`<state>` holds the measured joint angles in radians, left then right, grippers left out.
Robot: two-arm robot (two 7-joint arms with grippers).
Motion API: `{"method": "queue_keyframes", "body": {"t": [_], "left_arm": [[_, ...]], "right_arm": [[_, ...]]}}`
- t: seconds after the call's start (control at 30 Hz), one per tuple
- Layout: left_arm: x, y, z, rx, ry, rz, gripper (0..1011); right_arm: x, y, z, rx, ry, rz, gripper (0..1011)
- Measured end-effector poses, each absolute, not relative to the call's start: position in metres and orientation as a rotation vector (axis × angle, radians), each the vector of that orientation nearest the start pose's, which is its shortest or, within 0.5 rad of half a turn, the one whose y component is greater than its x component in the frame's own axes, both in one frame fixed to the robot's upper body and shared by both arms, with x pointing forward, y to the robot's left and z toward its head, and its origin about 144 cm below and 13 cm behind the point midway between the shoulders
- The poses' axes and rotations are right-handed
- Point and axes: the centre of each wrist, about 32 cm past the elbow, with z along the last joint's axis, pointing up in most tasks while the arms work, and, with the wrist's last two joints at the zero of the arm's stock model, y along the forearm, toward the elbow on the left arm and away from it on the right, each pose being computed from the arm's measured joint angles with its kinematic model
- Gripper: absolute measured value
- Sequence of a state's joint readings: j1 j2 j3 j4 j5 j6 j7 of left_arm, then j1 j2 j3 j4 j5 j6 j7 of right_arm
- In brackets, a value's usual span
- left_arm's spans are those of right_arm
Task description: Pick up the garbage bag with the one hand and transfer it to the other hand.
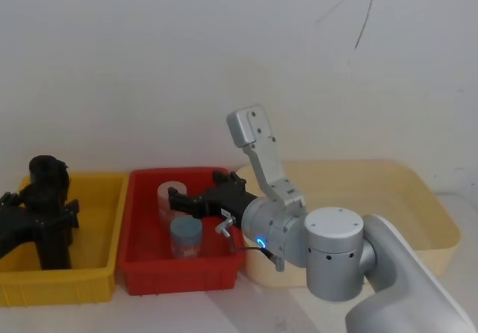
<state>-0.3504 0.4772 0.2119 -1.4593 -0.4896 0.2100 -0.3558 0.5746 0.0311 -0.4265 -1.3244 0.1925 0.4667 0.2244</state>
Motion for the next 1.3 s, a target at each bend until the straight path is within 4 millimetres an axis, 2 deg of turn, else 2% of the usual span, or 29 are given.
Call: {"method": "queue_keyframes", "body": {"t": [0.1, 0.3, 0.67, 1.3], "left_arm": [[0.545, 0.32, 1.24, 0.072, 0.027, 1.075, 1002], [0.549, 0.319, 1.241, 0.081, 0.027, 1.063, 888], [0.552, 0.319, 1.241, 0.089, 0.027, 1.052, 568], [0.554, 0.319, 1.242, 0.093, 0.028, 1.046, 542]], "right_arm": [[0.58, -0.109, 1.274, -0.2, 0.082, -0.945, 1001], [0.58, -0.112, 1.273, -0.199, 0.088, -0.936, 1001], [0.579, -0.112, 1.271, -0.212, 0.105, -0.914, 1001], [0.586, -0.102, 1.261, -0.272, 0.154, -0.884, 1001]]}}
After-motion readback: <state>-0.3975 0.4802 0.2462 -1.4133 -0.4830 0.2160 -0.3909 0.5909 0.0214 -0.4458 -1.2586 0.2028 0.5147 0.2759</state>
